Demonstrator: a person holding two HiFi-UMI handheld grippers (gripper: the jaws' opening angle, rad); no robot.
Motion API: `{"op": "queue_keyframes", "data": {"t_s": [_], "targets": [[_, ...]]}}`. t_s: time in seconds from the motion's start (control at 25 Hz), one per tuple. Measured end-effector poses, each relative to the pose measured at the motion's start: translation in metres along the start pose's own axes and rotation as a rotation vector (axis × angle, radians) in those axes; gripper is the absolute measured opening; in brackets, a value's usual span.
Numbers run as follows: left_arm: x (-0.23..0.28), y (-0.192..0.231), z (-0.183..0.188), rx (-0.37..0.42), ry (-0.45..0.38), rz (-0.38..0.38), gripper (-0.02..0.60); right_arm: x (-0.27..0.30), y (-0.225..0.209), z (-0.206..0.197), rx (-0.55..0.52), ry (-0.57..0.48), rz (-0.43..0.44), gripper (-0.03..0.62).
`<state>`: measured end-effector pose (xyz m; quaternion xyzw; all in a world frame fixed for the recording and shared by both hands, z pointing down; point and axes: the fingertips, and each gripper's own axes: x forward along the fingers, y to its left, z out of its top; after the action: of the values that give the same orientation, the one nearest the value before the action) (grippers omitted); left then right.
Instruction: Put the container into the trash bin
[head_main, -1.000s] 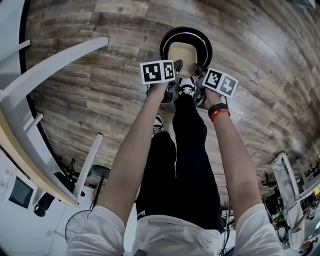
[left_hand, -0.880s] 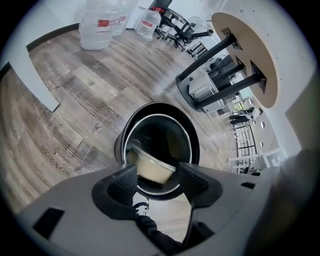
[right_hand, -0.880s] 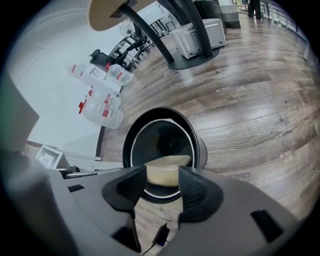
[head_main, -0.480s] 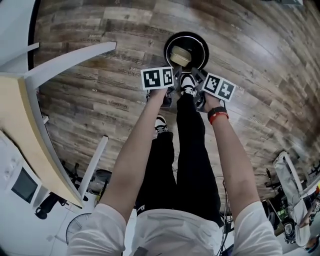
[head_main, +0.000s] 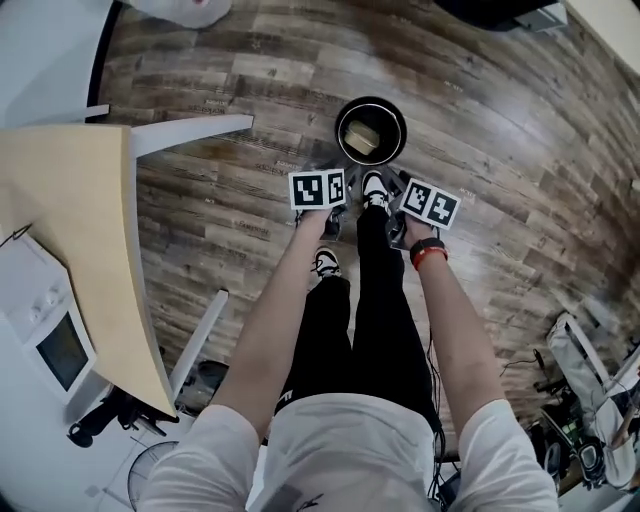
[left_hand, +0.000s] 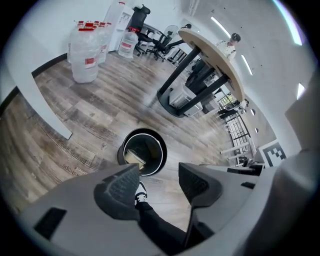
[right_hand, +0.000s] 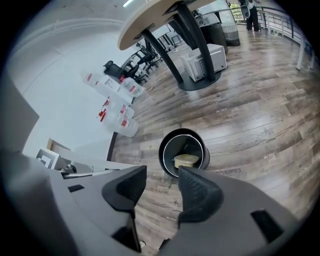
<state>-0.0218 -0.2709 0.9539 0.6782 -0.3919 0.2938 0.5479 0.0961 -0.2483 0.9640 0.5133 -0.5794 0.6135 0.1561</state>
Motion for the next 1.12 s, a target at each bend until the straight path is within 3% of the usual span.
{"op": "queue_keyframes", "data": {"t_s": [0.36,0.64,1.12], "targets": [[-0.096,-0.055,-0.005,-0.006,-0.040,-0.003,0.250,-0.102,0.038,0.007,-0.004,-0.039,-0.004,0.213],[-0.165,-0.096,-0.005,0.055,-0.073,-0.004,0.250,-0.168,0.080,0.011,-0.064,-0.077,0.016,0.213],[-0.289,-0.147,-0.004,0.076,-0.245,-0.025,0.250,-0.287,0.154,0.019,-0.238,-0.190,0.051,0.212]]}}
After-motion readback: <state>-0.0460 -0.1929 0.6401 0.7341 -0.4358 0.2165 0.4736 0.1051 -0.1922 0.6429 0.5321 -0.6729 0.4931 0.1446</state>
